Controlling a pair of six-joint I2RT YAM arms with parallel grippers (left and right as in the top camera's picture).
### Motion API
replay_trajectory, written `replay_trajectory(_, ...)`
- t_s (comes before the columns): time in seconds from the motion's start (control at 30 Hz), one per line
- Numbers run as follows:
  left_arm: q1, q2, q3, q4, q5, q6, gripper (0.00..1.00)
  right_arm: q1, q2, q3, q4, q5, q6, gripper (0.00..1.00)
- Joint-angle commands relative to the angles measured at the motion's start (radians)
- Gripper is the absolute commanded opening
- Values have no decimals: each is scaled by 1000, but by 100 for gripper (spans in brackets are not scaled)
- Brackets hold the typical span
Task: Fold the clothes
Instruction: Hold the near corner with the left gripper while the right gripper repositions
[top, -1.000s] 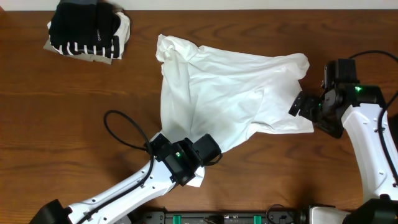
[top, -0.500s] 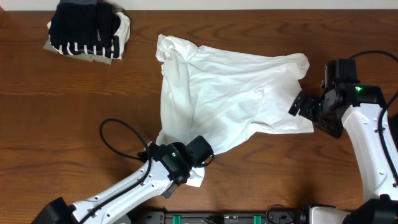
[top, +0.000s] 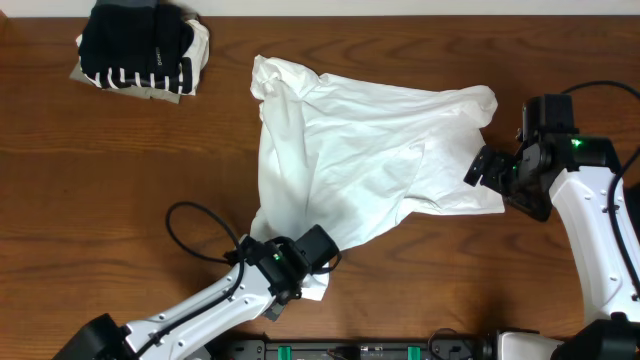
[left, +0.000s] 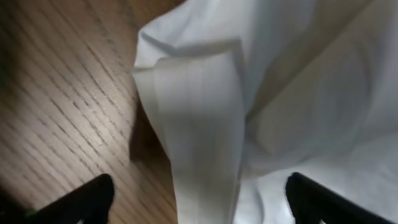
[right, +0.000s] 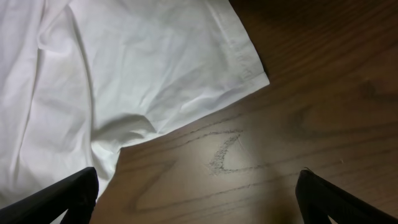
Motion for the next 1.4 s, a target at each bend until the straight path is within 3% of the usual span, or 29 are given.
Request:
replay_trajectory(0.0, 6, -5, -25, 19, 6, -3, 80, -6, -6, -3, -1, -7, -16, 99)
replay_trajectory(0.4, 6, -5, -30, 24, 8, 1, 35, -6, -6, -4, -5, 28, 0, 99)
replay_trajectory(0.57, 6, -5, -30, 24, 7, 1, 20, -6, -4, -4, -3, 35, 0, 99)
replay_trajectory(0.73, 6, -5, -30, 24, 7, 1, 19, -6, 14, -6, 21, 42, 0, 99)
replay_trajectory(0.83, 6, -5, -30, 24, 6, 1, 11, -6, 39, -11, 34, 42, 11, 99)
replay_trajectory(1.13, 6, -5, -30, 16, 0, 20, 12, -25, 119, -43, 7, 117, 197, 99)
replay_trajectory(1.37, 5, -5, -30, 17, 0, 20, 12, -120, 120, -163, 143, 109, 251, 99)
